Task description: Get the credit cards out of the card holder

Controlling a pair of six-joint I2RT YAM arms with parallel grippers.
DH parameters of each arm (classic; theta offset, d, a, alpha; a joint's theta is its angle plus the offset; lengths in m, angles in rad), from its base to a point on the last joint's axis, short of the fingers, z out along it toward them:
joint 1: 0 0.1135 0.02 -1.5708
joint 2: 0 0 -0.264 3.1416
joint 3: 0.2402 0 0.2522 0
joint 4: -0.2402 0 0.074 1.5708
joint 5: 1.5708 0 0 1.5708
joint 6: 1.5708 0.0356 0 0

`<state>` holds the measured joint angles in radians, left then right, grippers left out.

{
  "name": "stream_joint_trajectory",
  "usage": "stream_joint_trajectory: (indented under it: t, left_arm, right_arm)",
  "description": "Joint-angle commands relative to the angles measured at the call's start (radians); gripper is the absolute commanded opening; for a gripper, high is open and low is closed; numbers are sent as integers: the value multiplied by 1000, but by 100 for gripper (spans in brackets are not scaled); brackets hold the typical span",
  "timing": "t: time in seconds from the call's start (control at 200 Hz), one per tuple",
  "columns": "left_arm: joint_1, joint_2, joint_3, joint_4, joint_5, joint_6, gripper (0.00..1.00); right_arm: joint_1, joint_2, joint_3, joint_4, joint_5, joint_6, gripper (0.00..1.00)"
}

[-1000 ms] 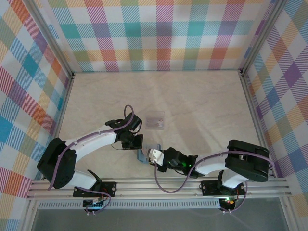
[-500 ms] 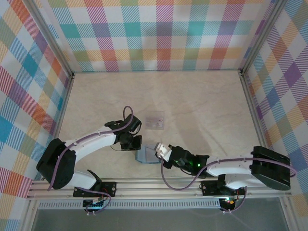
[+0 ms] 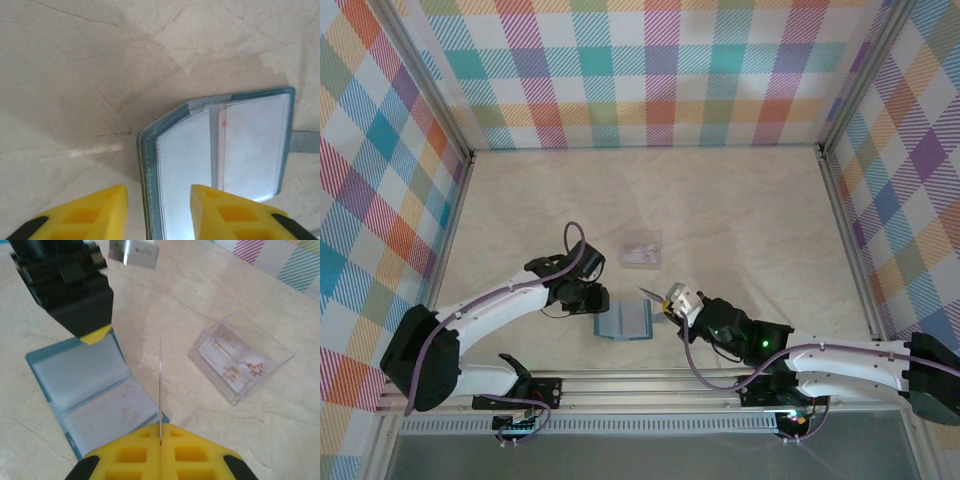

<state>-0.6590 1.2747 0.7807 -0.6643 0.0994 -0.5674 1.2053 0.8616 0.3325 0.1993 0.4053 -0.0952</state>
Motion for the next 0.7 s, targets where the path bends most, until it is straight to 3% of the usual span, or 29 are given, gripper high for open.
stream_joint_trajectory:
  t: [0.0,0.165,0.265,0.47,0.695]
  left_arm:
    - [21,-69,30,-68,-7,-20,41]
    - [42,-157,82,-110,47,-54,42]
    - [46,-199,117,-99,104,-95,47]
    - [47,-210,156,73,277,-269,51]
    - [48,-218,258,171,271,-378,53]
  right_arm:
    - [-1,2,40,-33,72,-99,8]
    - [-2,62,86,44,174,-279,8]
    - [-2,88,106,114,197,-409,7]
    - [-2,138,164,264,274,-725,5]
    - [-2,160,228,380,297,-1055,4]
